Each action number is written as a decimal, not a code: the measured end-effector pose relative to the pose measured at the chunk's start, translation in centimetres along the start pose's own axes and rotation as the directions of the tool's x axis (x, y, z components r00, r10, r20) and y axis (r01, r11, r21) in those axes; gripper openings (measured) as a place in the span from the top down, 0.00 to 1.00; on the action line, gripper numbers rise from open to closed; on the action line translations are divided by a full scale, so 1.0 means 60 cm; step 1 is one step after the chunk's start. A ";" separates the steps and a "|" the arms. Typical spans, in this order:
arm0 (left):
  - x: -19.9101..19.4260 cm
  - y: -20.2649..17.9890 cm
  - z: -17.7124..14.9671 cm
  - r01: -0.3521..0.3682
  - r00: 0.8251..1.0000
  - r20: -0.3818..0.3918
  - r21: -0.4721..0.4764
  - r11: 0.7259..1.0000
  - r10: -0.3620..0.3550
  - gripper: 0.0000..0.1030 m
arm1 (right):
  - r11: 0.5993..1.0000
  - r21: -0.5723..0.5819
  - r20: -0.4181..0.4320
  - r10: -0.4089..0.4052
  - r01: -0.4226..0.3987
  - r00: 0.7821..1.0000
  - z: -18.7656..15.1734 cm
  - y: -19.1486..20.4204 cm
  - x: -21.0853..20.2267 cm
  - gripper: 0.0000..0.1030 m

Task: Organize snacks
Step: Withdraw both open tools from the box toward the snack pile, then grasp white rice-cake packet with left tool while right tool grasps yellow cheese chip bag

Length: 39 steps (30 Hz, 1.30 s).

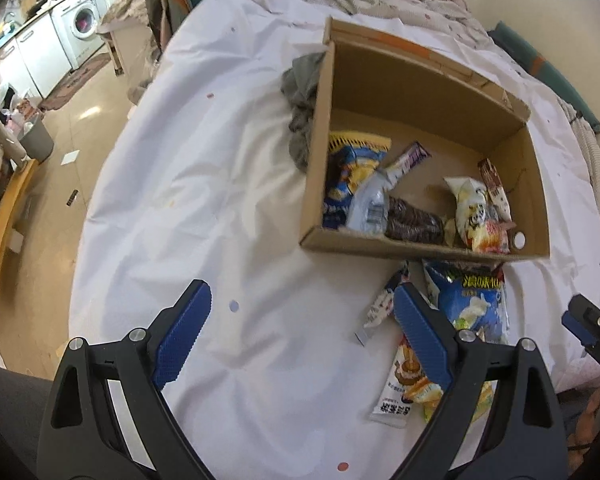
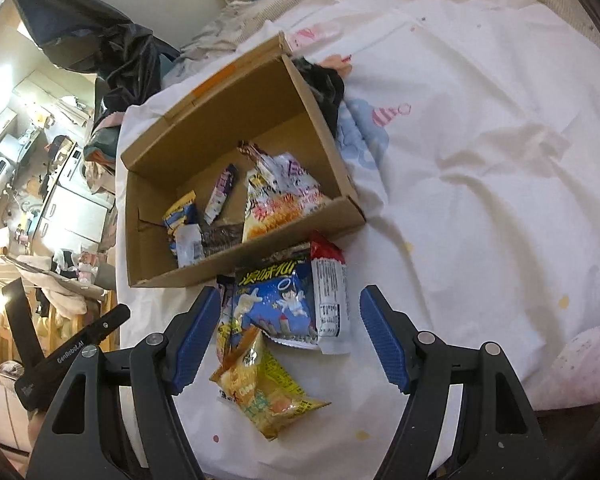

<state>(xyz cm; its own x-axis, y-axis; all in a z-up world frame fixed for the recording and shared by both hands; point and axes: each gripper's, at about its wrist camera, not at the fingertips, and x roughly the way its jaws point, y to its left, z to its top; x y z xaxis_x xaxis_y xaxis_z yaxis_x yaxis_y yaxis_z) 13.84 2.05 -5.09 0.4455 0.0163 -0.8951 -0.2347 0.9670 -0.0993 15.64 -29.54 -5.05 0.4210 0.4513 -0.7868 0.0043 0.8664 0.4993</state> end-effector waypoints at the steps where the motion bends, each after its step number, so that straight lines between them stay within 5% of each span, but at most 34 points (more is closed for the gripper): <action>1: 0.005 -0.004 -0.004 0.010 1.000 -0.015 0.010 1.000 -0.010 0.12 | 1.000 0.002 -0.005 -0.004 0.004 1.000 0.000 0.000 0.003 0.27; 5: 0.032 -0.021 -0.023 0.061 0.993 -0.103 0.037 0.997 -0.057 0.13 | 1.000 0.003 -0.025 -0.013 0.013 1.000 0.000 0.000 0.014 0.28; 10: 0.080 -0.061 -0.064 0.106 0.964 -0.255 0.129 0.986 -0.070 0.29 | 1.000 0.006 -0.035 -0.015 0.015 0.999 -0.001 0.000 0.020 0.27; 16: 0.112 -0.104 -0.094 0.142 0.942 -0.326 0.185 0.972 -0.076 0.30 | 0.999 -0.014 -0.079 -0.038 0.037 0.996 -0.011 -0.003 0.025 0.27; 20: 0.126 -0.132 -0.097 0.138 0.945 -0.321 0.236 0.962 -0.057 0.30 | 0.996 -0.089 -0.168 -0.024 0.010 0.986 -0.036 0.008 0.031 0.26; 23: 0.142 -0.139 -0.103 0.143 0.937 -0.346 0.239 0.961 -0.054 0.38 | 0.986 -0.163 -0.261 -0.072 0.030 0.963 -0.061 0.014 0.055 0.20; 25: 0.147 -0.142 -0.107 0.131 0.938 -0.345 0.246 0.960 -0.040 0.51 | 0.985 -0.169 -0.333 -0.075 0.018 0.940 -0.076 0.014 0.077 0.20; 26: 0.147 -0.145 -0.109 0.122 0.940 -0.340 0.257 0.959 -0.028 0.67 | 0.986 -0.167 -0.372 -0.069 0.006 0.926 -0.083 0.014 0.089 0.20; 31: 0.144 -0.138 -0.106 0.121 0.939 -0.342 0.250 0.961 -0.029 0.74 | 0.991 -0.137 -0.492 -0.075 0.008 0.867 -0.109 0.014 0.146 0.20; 33: 0.140 -0.134 -0.107 0.119 0.938 -0.344 0.245 0.962 -0.028 0.74 | 0.986 -0.168 -0.485 -0.101 0.021 0.869 -0.113 0.023 0.156 0.29; 34: 0.133 -0.124 -0.109 0.124 0.935 -0.352 0.234 0.964 -0.035 0.74 | 0.979 -0.203 -0.476 -0.118 0.022 0.871 -0.114 0.031 0.158 0.51; 39: 0.102 -0.088 -0.122 0.157 0.917 -0.390 0.155 0.975 -0.086 0.74 | 0.976 -0.213 -0.486 -0.063 -0.048 0.871 -0.118 0.044 0.140 0.58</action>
<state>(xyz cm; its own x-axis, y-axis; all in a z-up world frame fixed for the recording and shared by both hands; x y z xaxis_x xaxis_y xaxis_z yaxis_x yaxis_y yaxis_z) 11.49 -4.81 -13.21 0.0918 -0.1669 -0.9817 -0.0253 0.9851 -0.1699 12.73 -21.97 -12.93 -0.0746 0.4421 -0.8938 -0.2089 0.8695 0.4476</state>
